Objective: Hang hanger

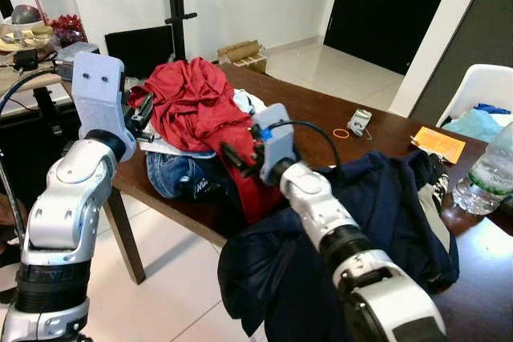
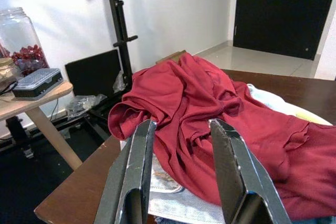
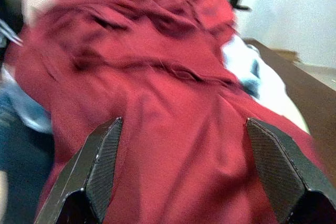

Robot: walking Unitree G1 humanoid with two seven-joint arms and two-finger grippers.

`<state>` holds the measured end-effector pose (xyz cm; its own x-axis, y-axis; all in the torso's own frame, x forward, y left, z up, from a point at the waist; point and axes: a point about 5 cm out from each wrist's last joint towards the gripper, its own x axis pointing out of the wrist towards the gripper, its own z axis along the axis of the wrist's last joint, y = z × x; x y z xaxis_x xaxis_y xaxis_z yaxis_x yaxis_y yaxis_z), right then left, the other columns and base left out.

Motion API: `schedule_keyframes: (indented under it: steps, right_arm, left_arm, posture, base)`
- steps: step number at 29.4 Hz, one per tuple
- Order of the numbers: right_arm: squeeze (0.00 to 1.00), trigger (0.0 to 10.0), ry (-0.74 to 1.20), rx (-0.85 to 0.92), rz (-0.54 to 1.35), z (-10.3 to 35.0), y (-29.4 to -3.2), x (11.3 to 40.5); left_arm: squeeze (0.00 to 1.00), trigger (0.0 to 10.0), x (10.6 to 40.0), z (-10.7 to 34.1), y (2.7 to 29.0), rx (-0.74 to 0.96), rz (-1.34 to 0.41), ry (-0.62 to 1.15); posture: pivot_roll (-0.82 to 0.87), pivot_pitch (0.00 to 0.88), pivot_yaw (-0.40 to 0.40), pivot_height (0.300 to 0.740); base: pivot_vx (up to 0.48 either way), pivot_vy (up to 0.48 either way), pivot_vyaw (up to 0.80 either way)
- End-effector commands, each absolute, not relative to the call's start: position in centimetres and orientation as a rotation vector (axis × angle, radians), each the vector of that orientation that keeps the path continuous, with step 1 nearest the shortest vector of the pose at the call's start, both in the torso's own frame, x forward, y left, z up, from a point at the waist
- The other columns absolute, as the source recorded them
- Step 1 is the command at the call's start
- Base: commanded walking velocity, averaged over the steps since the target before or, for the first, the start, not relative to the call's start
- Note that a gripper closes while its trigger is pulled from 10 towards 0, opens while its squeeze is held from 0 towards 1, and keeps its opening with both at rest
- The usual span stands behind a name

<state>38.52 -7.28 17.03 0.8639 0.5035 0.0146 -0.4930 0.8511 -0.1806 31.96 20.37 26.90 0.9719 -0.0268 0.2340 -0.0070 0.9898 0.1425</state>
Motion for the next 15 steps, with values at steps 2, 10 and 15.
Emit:
schedule_keyframes:
  steps: [2,10,15]
  right_arm:
    - [0.00,10.0,-0.007,-0.225,0.471,16.3,-8.6,38.8]
    - [0.00,10.0,0.107,-0.305,0.486,15.1,-11.8,38.9]
    - [0.00,0.0,0.122,-0.296,0.572,14.8,-11.3,38.6]
  left_arm:
    - [0.00,10.0,31.9,26.9,20.2,0.157,-0.021,-0.229]
    - [0.00,10.0,31.8,26.7,19.9,0.164,-0.040,-0.218]
    - [0.00,10.0,31.7,26.8,19.7,0.165,-0.049,-0.216]
  posture:
    - [0.20,0.005,-0.070,0.740]
    - [0.20,0.010,-0.064,0.740]
    - [0.20,0.011,-0.064,0.740]
  base:
    - [0.000,0.000,0.00]
    - [0.000,0.000,0.00]
    - [0.000,0.000,0.00]
